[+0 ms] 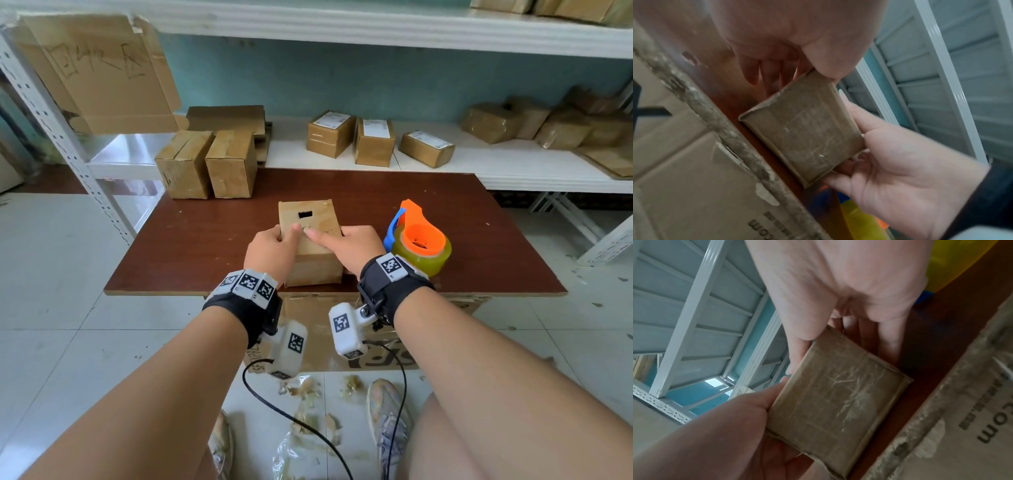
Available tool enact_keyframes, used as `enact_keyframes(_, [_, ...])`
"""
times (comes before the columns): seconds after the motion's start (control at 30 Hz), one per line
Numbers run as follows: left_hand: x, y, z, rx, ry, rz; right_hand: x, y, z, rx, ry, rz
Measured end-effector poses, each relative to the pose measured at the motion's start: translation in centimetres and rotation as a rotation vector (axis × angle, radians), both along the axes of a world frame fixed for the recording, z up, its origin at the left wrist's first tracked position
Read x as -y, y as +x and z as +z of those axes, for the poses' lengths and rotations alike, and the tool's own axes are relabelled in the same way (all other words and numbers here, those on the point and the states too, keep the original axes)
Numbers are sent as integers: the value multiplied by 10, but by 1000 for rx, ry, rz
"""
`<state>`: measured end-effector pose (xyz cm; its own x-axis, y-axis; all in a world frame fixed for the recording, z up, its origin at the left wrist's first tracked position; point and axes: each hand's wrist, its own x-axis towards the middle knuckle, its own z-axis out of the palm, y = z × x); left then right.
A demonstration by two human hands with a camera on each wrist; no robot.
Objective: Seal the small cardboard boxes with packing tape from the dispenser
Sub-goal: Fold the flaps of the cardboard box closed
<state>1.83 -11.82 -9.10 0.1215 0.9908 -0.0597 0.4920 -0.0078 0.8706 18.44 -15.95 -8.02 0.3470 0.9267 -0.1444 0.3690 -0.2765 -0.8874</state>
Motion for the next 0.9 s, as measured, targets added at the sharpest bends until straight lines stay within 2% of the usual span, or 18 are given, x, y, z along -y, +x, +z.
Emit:
enact_keyframes(0.27, [-1,5,-1,-64,-3,25,-8,-4,5,133,-40,-116])
enact_keyframes(0.43, [0,7,-1,-85,9,42,-4,-8,10,109,-41,17])
enact_keyframes(0.7, [-1,10,1,-80,0,42,-9,-5,16,179,-112,-66])
enact_keyframes(0.9, [0,11,4,-69,-14,24,-3,-7,22,137,-96,7])
